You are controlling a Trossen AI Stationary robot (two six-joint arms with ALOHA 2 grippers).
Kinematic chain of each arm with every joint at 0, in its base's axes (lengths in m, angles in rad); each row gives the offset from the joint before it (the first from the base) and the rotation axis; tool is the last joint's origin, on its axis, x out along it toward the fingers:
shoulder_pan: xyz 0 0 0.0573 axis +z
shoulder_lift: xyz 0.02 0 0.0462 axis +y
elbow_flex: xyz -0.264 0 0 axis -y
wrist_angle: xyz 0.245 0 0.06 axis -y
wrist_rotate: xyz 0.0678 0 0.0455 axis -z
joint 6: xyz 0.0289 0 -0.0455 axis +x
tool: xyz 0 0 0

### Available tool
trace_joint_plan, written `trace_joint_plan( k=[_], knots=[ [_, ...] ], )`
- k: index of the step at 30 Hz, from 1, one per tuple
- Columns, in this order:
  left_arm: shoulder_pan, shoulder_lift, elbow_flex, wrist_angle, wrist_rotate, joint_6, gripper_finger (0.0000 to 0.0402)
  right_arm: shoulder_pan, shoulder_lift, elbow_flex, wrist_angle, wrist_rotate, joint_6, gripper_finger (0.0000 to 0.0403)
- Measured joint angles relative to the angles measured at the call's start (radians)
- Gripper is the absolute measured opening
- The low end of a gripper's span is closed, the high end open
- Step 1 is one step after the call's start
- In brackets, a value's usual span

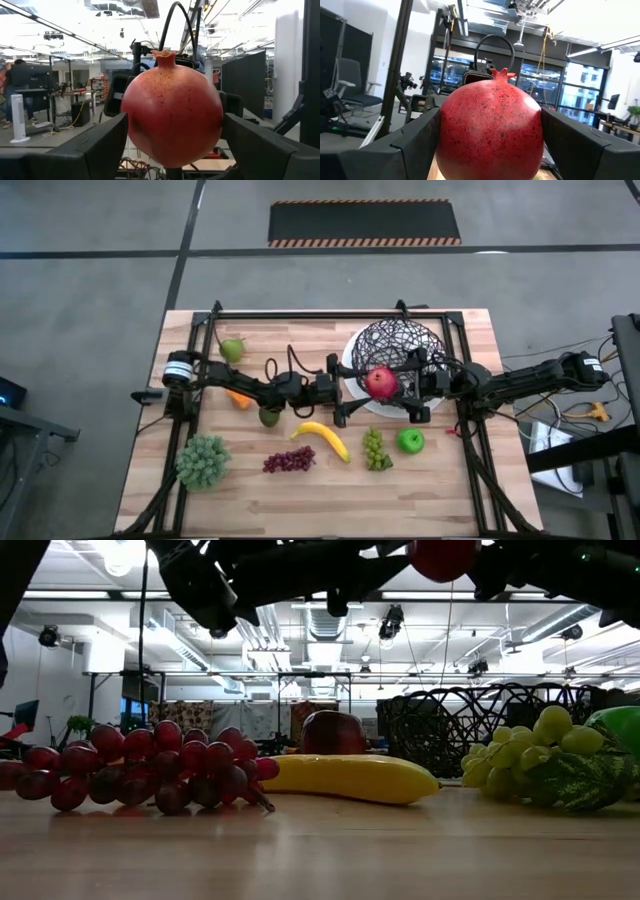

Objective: Build produce basket
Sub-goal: Put the red pomegranate into the wire basket

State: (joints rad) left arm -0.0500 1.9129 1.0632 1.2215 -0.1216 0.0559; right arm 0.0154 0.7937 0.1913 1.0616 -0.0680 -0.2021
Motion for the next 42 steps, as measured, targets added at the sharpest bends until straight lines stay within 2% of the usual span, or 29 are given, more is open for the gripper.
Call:
trace_joint_plan(
  k=[8, 20, 23, 31, 42],
  knots=[
    [0.005, 0.0, 0.002, 0.001, 0.042, -0.024, 0.0306, 0.0, 0.008, 0.0, 0.029, -0.022, -0.019, 0.0308],
    [0.004, 0.0, -0.004, 0.001, 0.045, -0.023, 0.0307, 0.0, 0.023, 0.0, 0.029, -0.021, -0.016, 0.0307],
    [0.004, 0.0, -0.004, -0.001, 0.046, -0.011, 0.0321, 0.0, 0.025, 0.0, 0.029, -0.02, -0.015, 0.0307],
    [0.005, 0.0, -0.006, -0.008, 0.045, -0.017, 0.0389, 0.0, 0.027, 0.0, 0.029, -0.019, -0.015, 0.0306],
    [0.01, 0.0, 0.012, -0.012, 0.04, 0.011, 0.0388, 0.0, 0.083, 0.0, 0.1, -0.018, -0.016, 0.0306]
  ],
)
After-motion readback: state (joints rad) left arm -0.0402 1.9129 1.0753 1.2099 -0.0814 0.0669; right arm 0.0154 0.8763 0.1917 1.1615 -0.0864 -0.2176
